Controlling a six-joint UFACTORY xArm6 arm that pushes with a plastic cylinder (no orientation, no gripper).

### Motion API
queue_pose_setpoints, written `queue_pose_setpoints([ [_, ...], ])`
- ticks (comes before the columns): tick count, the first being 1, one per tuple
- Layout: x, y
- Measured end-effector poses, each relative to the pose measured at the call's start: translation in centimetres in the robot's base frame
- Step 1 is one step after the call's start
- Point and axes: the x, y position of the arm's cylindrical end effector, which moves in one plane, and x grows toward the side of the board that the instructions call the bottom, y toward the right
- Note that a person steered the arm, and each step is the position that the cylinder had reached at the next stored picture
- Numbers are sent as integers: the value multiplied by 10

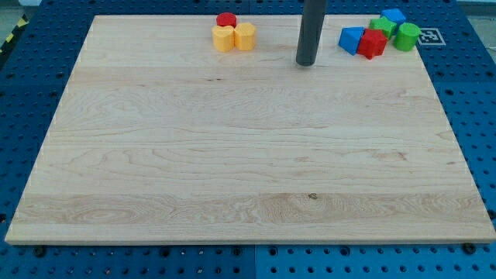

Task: Move the yellow heart diagonal to the blue triangle

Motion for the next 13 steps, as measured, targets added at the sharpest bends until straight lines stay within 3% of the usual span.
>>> queue_pose_setpoints([
  [2, -6, 0],
  [4, -51, -7],
  [8, -58, -36],
  [9, -80, -66],
  [13, -97, -125],
])
